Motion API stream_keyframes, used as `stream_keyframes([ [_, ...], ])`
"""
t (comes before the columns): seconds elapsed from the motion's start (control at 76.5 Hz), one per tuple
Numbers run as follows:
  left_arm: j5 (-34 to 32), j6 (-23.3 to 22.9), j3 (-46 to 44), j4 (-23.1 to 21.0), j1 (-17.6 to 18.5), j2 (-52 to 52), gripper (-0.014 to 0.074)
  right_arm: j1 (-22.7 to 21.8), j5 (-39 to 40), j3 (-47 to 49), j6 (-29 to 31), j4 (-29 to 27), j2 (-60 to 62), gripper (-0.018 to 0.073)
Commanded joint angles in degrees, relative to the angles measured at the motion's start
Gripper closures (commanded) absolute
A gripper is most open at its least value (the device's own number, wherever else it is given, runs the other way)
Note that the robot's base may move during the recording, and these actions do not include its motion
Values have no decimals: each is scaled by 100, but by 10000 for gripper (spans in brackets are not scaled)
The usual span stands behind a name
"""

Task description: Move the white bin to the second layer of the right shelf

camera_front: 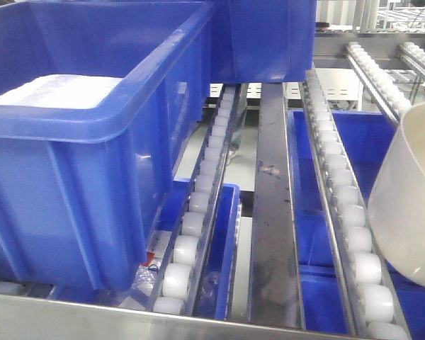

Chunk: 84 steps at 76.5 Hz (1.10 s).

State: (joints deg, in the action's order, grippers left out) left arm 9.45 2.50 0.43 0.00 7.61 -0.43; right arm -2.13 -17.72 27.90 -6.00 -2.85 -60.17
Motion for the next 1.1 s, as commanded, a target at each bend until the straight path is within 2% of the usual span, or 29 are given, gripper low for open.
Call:
stream_keyframes([
  [0.0, -502, -30, 211, 0, 18, -79, 512, -30, 440, 160, -20, -23, 53, 333],
  [0.105, -502, -30, 211, 0, 18, -79, 512, -30, 512, 160, -20, -23, 59, 293],
  [0.274, -502, -30, 211, 0, 18, -79, 512, -30, 511, 171, -20, -27, 259, 291],
  [0.575, -502, -30, 211, 0, 18, -79, 512, -30, 481, 171, -15, -16, 1484, 279],
  [0.784, -502, -30, 211, 0, 18, -79, 512, -30, 458, 64, -15, 285, 2256, 283],
  [0.876, -502, -30, 211, 0, 18, -79, 512, -30, 521, -167, 173, 285, 2550, 359],
  [0.98, -502, -30, 211, 0, 18, -79, 512, -30, 721, -496, 761, 3, 2893, 542],
  [1.085, -502, -30, 211, 0, 18, -79, 512, -30, 982, -735, 1249, -286, 3258, 535],
])
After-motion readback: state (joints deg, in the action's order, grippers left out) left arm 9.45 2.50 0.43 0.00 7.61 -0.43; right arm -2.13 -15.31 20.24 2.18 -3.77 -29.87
